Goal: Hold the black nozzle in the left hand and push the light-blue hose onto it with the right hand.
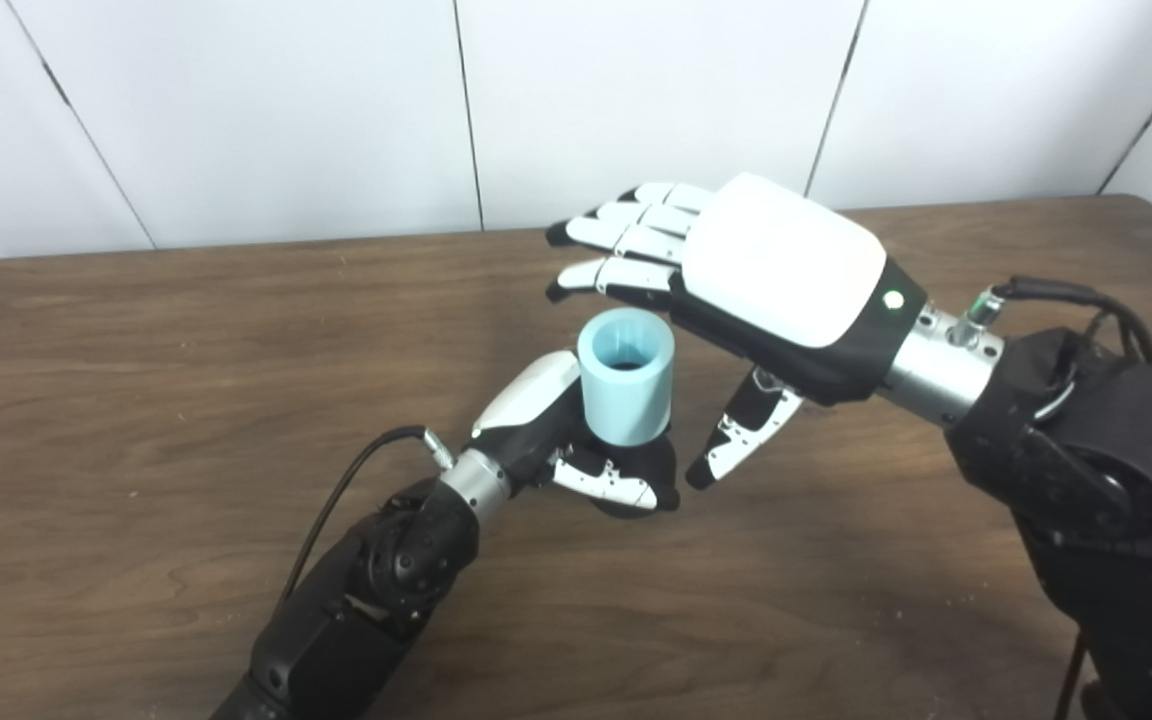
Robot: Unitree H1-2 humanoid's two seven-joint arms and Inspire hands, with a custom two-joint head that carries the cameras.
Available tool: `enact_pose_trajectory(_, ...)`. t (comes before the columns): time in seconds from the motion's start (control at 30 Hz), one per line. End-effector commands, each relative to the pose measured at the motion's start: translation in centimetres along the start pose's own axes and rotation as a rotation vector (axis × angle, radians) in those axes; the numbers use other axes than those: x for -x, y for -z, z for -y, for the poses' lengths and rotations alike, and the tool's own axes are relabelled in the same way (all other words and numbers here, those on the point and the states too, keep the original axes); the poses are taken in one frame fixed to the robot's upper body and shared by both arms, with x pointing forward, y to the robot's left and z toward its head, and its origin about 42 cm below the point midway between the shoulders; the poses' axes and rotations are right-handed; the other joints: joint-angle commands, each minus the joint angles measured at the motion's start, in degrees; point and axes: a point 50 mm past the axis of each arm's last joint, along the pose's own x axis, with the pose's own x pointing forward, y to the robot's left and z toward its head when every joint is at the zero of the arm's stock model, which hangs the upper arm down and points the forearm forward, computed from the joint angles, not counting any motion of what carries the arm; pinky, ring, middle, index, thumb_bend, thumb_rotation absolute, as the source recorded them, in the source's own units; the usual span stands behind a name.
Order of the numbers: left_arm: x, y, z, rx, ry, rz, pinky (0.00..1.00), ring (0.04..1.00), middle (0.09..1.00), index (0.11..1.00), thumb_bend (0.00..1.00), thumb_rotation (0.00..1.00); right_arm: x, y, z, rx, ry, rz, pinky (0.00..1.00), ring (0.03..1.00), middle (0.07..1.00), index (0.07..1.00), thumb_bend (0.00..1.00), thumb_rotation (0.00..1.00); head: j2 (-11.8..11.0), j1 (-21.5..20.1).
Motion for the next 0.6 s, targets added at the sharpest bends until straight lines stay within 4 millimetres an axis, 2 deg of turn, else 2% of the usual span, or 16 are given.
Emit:
enact_pose_trajectory(0.0, 3.4, 4.3, 7.9, 0.116, 0.399, -0.259, 0.59, 0.67, 0.643, 0.421, 0.66, 0.36, 0.5, -0.1, 1.8, 0.045, 0.145, 0.034, 0.85, 0.882, 0.912, 0.807, 0.94, 0.26, 0.1, 0.0)
enact_pose_trajectory(0.13, 3.4, 4.3, 7.9, 0.115, 0.401, -0.261, 0.61, 0.694, 0.645, 0.421, 0.66, 0.37, 1.3, 0.2, 1.1, 0.036, 0.147, 0.018, 0.86, 0.881, 0.905, 0.804, 0.94, 0.24, 0.1, 0.0)
enact_pose_trajectory(0.33, 3.4, 4.2, 7.8, 0.12, 0.397, -0.26, 0.58, 0.651, 0.633, 0.421, 0.66, 0.36, 2.4, 0.4, -0.2, 0.012, 0.098, -0.014, 0.88, 0.892, 0.903, 0.804, 0.93, 0.24, 0.1, 0.1)
enact_pose_trajectory(0.57, 3.5, 4.2, 7.8, 0.12, 0.398, -0.26, 0.59, 0.667, 0.633, 0.421, 0.66, 0.36, 3.6, 0.3, -2.2, -0.07, 0.053, -0.053, 0.89, 0.91, 0.907, 0.824, 0.91, 0.21, 0.2, 0.3)
